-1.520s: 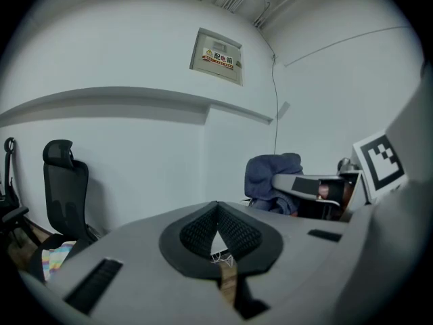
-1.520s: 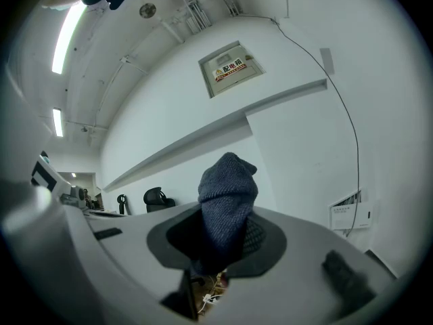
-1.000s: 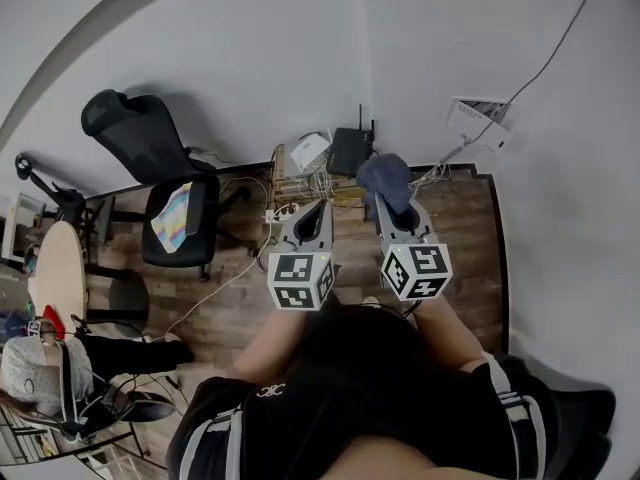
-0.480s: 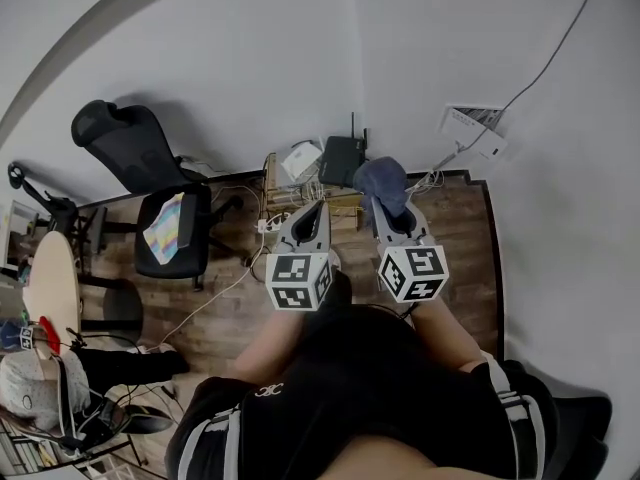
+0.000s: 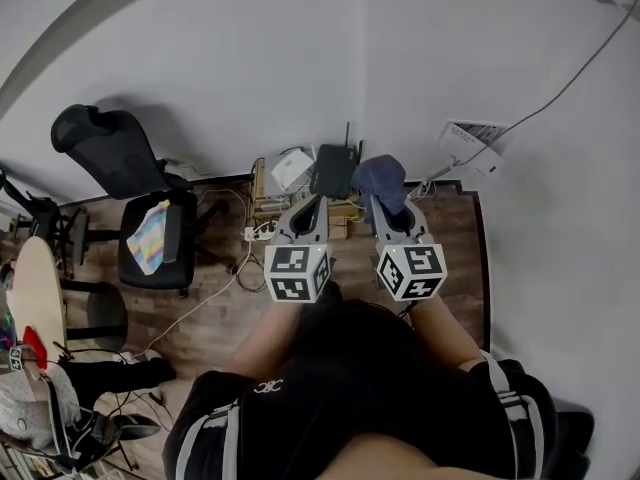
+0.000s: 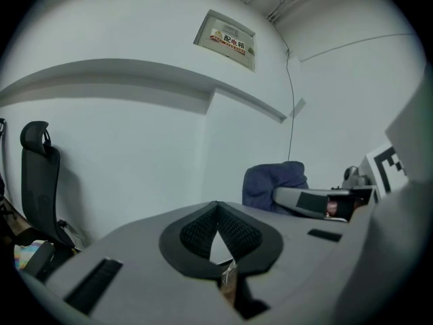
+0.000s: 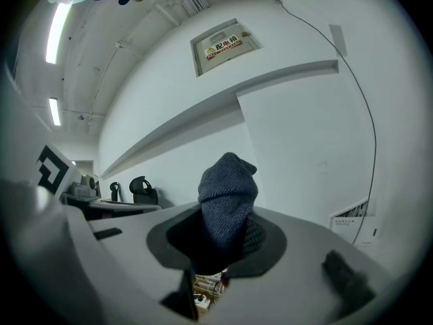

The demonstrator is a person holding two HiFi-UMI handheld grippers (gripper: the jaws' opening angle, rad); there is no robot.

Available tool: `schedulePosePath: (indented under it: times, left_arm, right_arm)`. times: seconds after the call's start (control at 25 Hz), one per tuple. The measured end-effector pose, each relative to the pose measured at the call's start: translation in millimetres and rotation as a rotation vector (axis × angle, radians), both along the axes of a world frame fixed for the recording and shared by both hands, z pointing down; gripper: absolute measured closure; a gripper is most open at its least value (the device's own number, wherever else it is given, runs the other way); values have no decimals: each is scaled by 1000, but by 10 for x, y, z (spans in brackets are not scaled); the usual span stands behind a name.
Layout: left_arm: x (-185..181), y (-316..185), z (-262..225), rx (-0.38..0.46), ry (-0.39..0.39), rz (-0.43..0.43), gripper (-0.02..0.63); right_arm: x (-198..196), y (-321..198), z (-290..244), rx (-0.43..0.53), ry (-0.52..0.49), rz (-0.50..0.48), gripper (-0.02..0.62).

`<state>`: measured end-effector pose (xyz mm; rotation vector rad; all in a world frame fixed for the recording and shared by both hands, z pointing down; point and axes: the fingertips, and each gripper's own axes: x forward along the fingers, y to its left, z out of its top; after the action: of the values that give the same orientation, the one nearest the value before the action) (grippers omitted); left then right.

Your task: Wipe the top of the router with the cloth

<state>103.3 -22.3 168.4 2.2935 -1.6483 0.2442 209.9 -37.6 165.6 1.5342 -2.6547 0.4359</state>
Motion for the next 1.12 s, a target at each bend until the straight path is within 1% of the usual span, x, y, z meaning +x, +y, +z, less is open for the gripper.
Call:
schedulePosePath:
  times: [0.12, 0.32, 0.52, 0.64, 0.72, 0.84, 0.92, 1.0, 1.04, 1.12]
  left_arm:
    - [-58, -313, 2, -8, 12, 14, 601]
    - [-196, -791, 1, -3, 35, 30, 601]
    - [-379, -1308, -55, 12, 48, 17, 601]
    - [-547, -1568, 20, -3, 62, -9, 601]
    - [-629, -1743, 86, -19, 57, -35, 601]
    - [-658, -1907, 101, -13, 43, -97, 601]
    - [-704, -1937, 102, -4, 36, -169, 601]
    - [-732, -1924, 147, -17, 55, -242, 601]
    - [-714, -1899, 189, -26, 64, -263, 601]
    - [-679, -1854, 316, -42, 56, -295, 601]
  right_arm:
    - [-59, -249, 7, -11, 25, 8, 508]
    - [-180, -694, -67, 2, 55, 24, 506]
    - [-387, -1194, -60, -9, 84, -4, 506]
    - [-562, -1474, -25, -16, 104, -31, 508]
    - [-652, -1629, 25, -29, 102, -57, 506]
    - [-671, -1793, 98, -30, 122, -139, 506]
    - [-642, -1905, 149, -25, 159, -198, 506]
    - [-591, -2022, 173, -28, 185, -247, 506]
    - [-556, -2066, 182, -27, 190, -268, 508]
    - [-498, -2134, 269, -35, 202, -300, 506]
